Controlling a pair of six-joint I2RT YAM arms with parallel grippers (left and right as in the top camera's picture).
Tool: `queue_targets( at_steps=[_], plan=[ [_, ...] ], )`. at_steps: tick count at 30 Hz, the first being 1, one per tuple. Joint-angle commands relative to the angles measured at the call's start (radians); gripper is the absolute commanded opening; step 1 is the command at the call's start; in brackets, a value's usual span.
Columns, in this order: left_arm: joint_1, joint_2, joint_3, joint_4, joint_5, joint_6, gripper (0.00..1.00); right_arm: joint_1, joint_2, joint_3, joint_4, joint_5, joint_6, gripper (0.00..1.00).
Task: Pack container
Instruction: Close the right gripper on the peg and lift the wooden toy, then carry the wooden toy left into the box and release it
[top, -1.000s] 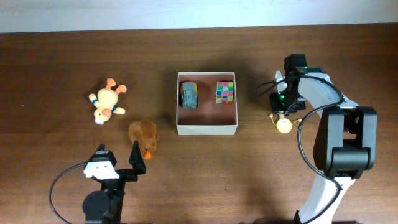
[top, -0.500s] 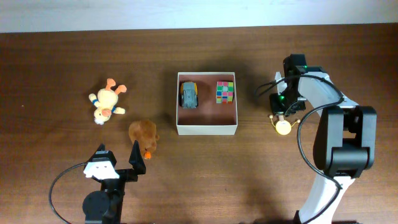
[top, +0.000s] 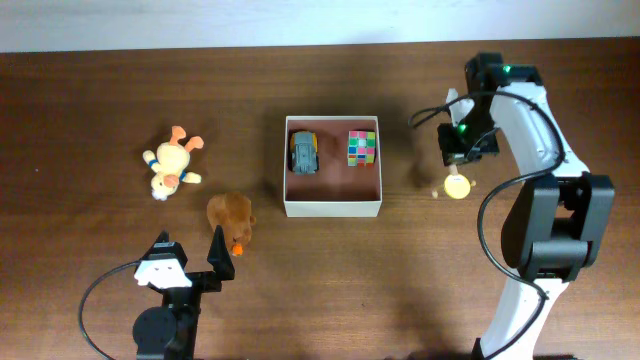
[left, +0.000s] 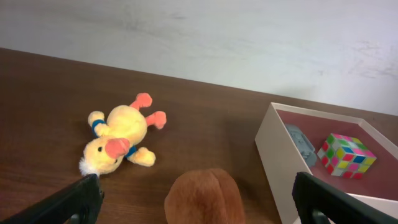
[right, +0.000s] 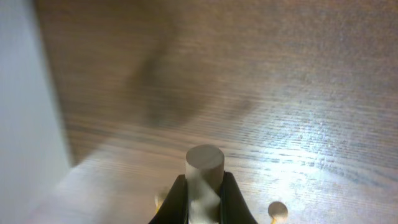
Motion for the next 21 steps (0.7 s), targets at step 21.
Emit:
queue_targets(
  at_steps=[21],
  plan=[
    [0.005, -0.005, -0.006, 0.000, 0.011, 0.019, 0.99, 0.306, 0.001, 0.198, 0.099, -0.225, 0.051, 0.13]
  ],
)
